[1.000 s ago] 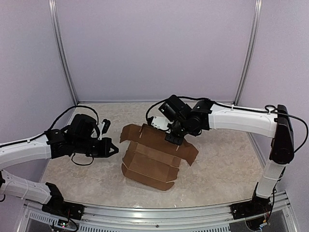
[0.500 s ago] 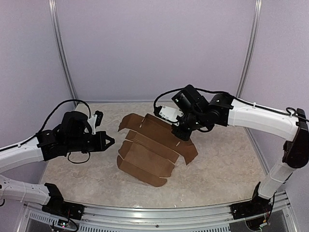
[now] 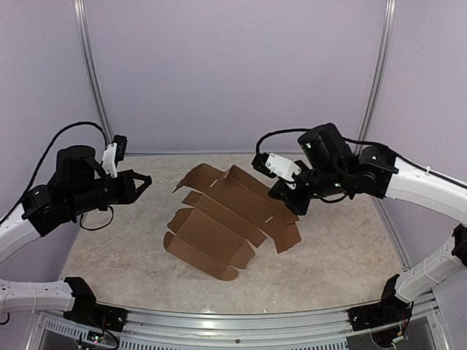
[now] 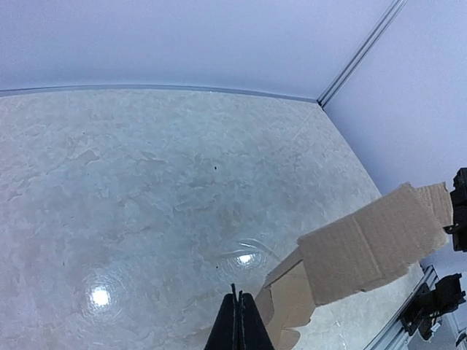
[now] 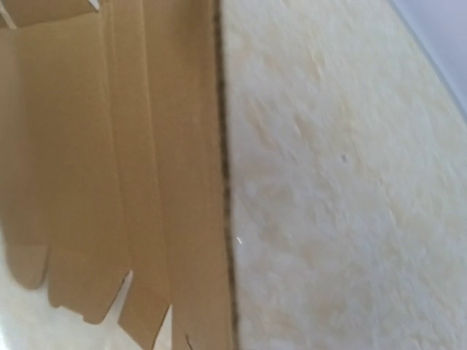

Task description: Fold the paper box

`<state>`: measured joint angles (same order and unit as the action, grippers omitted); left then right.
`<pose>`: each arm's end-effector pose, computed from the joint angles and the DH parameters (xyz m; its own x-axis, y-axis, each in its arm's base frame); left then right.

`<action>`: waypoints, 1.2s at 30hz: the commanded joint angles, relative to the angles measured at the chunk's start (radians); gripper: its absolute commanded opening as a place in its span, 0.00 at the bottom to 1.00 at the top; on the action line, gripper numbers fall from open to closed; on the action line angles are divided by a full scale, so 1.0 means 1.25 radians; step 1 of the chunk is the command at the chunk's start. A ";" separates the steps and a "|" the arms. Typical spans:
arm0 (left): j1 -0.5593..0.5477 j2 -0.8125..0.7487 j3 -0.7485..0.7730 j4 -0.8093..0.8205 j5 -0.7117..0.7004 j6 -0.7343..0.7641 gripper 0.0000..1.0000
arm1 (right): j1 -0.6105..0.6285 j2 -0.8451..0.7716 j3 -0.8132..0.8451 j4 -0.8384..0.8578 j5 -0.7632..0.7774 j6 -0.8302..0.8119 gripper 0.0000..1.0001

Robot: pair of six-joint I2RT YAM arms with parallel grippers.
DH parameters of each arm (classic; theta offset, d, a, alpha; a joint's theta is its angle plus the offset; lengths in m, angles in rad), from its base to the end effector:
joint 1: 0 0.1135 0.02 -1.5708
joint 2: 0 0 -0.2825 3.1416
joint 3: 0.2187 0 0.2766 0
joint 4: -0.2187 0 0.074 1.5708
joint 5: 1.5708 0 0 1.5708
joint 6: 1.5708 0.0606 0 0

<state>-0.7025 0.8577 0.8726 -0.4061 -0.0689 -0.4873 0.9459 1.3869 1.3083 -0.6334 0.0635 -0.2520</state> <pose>0.1772 -0.1445 0.3399 -0.5362 -0.1581 -0.8291 0.3904 0.8245 -0.4097 0.2044 0.2768 0.3420 -0.1753 -0.6684 -0.7228 -0.8519 0.4710 -0.2289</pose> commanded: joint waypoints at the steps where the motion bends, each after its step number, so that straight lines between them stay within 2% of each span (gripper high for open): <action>1: 0.044 -0.031 0.020 -0.023 0.043 0.046 0.00 | -0.006 -0.078 -0.038 0.062 -0.089 -0.004 0.00; 12: 0.065 -0.002 0.055 0.045 0.258 0.066 0.00 | -0.006 -0.141 -0.078 0.120 -0.152 -0.016 0.00; 22: 0.065 0.036 0.074 0.061 0.307 0.070 0.00 | -0.006 -0.158 -0.097 0.155 -0.194 -0.013 0.00; 36: 0.043 0.066 0.074 0.074 0.402 0.099 0.00 | -0.007 -0.156 -0.110 0.194 -0.193 -0.001 0.00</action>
<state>-0.6357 0.9360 0.9398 -0.3275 0.3862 -0.3920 0.9459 1.2003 1.1858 -0.4274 -0.1646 -0.2676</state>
